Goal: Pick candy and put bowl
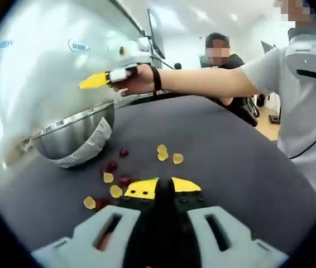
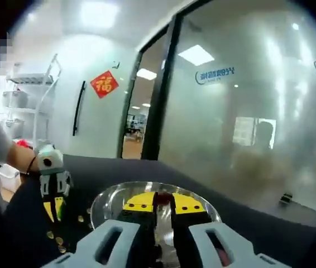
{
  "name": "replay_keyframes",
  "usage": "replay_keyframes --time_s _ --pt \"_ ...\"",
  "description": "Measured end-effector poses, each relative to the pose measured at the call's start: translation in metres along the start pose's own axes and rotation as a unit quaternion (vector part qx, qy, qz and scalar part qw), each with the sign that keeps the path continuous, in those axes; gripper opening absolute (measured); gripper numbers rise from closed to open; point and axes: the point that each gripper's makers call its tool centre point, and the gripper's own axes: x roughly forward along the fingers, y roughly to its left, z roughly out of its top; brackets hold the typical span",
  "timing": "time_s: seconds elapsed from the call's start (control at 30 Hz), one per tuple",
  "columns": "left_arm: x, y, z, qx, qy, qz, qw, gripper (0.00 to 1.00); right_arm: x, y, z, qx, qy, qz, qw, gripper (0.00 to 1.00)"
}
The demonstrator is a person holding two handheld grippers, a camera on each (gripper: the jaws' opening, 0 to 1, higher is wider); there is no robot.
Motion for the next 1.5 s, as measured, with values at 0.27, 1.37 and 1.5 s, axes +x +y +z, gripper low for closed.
replay_keyframes --time_s 0.27,1.37,1.5 --pt "0.001 -0.001 -0.001 0.009 0.006 0.003 0.9999 0.0 -0.012 -0.002 0.001 0.019 -0.009 -0.003 0.9998 0.19" --pt "0.025 -0.001 0.01 -0.014 0.01 0.025 0.9995 0.06 -0.072 0.16 -0.106 0.021 0.101 0.269 0.9575 0.15" --pt "0.029 -0.007 0.014 -0.016 0.003 0.015 0.9998 0.12 -0.067 0.165 -0.104 0.018 0.091 0.278 0.956 0.15"
